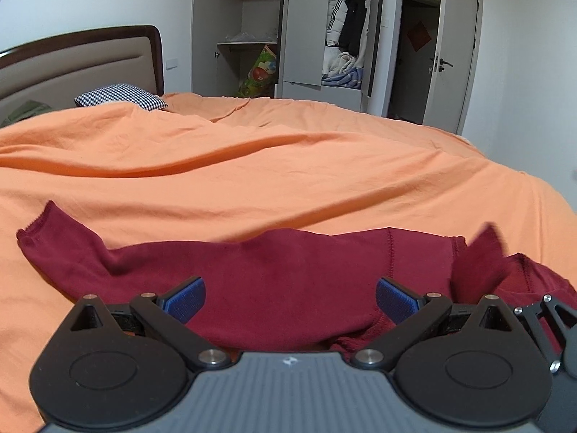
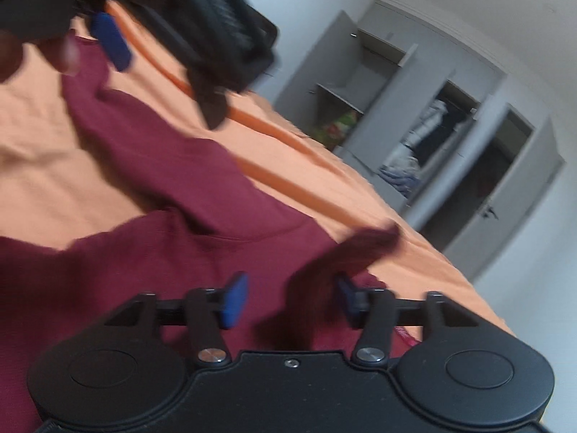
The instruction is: Fold small clothes
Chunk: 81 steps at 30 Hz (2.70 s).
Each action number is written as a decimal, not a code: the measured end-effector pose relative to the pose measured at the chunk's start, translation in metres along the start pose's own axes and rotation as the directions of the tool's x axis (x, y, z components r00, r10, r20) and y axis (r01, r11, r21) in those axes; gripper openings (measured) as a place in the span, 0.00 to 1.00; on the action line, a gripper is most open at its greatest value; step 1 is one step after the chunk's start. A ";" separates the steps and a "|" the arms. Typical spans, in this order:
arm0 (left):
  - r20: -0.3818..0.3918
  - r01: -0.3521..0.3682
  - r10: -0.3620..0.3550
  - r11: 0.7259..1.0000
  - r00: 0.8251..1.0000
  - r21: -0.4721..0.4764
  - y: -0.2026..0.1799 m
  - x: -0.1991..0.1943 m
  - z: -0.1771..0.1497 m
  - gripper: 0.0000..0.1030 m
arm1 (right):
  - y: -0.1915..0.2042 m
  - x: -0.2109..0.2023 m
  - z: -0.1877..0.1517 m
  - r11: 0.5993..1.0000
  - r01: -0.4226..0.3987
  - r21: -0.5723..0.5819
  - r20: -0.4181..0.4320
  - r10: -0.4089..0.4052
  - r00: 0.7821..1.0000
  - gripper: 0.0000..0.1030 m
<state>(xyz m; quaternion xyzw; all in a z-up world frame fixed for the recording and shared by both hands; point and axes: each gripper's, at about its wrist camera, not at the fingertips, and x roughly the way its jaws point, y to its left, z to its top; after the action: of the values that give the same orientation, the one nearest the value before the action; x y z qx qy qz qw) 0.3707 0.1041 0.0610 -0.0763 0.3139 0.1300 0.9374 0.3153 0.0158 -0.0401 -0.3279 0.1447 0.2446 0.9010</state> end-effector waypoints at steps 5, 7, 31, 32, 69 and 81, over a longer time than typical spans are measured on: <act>0.008 0.043 -0.043 0.999 0.999 -0.009 -0.004 0.000 -0.002 1.00 | -0.008 -0.029 -0.005 0.997 -0.067 0.028 0.017 0.067 0.998 0.84; 0.006 0.065 -0.065 0.998 0.998 -0.007 -0.007 0.004 -0.003 1.00 | -0.020 -0.038 -0.008 0.997 -0.050 0.060 0.014 0.050 0.999 0.89; -0.060 0.137 -0.137 0.991 0.989 -0.002 -0.069 0.086 -0.021 0.51 | -0.236 -0.080 -0.203 0.510 0.338 0.791 -0.326 -0.117 0.938 0.72; -0.068 0.136 -0.136 0.991 0.988 -0.001 -0.070 0.088 -0.022 0.40 | -0.237 -0.078 -0.206 0.495 0.332 0.803 -0.327 -0.101 0.940 0.58; -0.036 0.099 -0.097 0.993 0.995 0.069 -0.079 0.080 -0.059 0.20 | -0.281 -0.049 -0.221 0.548 0.337 0.766 -0.347 -0.089 0.934 0.09; -0.032 0.132 -0.131 0.991 0.991 0.021 -0.071 0.055 -0.055 0.74 | -0.223 -0.115 -0.212 0.640 0.387 0.664 -0.374 -0.164 0.913 0.61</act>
<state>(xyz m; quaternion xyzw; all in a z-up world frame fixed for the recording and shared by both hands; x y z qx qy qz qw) 0.4023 0.0348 -0.0112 -0.0882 0.3239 0.0630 0.9399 0.3168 -0.3127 -0.0327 0.0064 0.3027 -0.0234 0.9528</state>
